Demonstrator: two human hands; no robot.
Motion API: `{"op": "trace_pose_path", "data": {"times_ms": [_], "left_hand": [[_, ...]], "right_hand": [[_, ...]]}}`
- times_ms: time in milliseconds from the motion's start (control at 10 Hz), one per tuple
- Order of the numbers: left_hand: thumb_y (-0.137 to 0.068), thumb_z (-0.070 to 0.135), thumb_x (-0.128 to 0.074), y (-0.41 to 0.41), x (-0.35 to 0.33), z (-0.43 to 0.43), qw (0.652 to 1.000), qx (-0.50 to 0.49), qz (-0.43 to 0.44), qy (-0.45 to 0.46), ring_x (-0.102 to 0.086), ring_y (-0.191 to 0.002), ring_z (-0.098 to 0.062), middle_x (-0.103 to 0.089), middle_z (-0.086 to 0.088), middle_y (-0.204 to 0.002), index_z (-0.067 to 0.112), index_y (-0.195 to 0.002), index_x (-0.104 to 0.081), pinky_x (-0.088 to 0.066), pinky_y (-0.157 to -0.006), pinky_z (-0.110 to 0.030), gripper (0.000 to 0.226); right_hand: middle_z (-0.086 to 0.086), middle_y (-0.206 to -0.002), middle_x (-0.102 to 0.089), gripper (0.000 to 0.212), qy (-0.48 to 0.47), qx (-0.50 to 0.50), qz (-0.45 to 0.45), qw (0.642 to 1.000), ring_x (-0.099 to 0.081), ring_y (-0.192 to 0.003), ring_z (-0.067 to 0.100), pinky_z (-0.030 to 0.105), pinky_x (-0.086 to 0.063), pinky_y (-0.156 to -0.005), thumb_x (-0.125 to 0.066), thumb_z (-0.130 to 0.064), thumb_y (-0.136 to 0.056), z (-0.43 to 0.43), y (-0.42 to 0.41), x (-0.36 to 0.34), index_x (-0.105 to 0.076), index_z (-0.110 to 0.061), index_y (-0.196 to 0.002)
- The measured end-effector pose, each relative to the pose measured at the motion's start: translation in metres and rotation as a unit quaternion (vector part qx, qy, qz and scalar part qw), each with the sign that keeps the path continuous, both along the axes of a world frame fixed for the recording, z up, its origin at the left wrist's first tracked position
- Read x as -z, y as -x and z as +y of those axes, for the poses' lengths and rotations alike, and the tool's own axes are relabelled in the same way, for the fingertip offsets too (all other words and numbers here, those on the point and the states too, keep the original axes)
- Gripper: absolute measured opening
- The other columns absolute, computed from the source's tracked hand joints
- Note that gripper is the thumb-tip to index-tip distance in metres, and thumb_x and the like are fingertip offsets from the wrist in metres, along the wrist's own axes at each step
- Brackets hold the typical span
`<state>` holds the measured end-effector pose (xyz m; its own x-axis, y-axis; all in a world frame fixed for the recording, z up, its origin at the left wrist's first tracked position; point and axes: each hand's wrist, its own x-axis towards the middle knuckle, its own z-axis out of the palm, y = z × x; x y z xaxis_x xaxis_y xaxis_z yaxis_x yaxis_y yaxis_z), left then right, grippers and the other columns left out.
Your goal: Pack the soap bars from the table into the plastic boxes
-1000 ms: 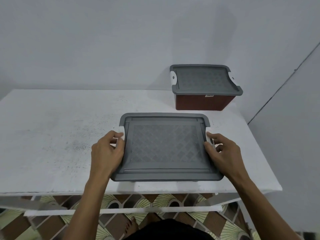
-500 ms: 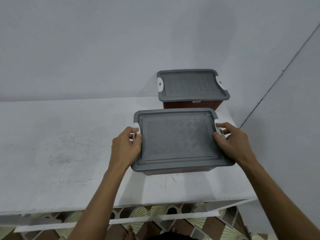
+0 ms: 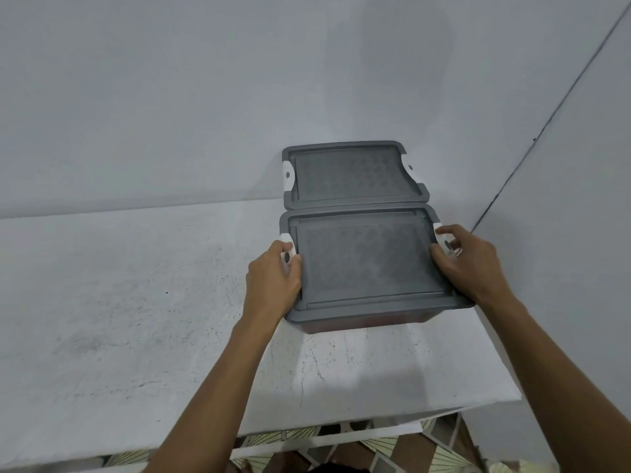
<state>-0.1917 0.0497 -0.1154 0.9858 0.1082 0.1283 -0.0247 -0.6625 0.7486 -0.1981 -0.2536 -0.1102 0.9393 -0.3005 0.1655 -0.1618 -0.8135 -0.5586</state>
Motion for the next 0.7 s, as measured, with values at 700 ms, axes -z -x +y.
{"op": "trace_pose_path", "data": {"times_ms": [700], "left_hand": [[-0.096, 0.045, -0.046, 0.012, 0.009, 0.046, 0.983, 0.171, 0.064, 0.033, -0.063, -0.09, -0.005, -0.052, 0.016, -0.116, 0.037, -0.142, -0.037, -0.048, -0.075, -0.012, 0.048]], "right_hand": [[0.014, -0.127, -0.055, 0.035, 0.043, -0.004, -0.016, 0.999, -0.049, -0.118, 0.035, 0.046, -0.043, -0.098, -0.059, -0.03, -0.092, 0.021, 0.001, -0.016, -0.063, -0.016, -0.124]]}}
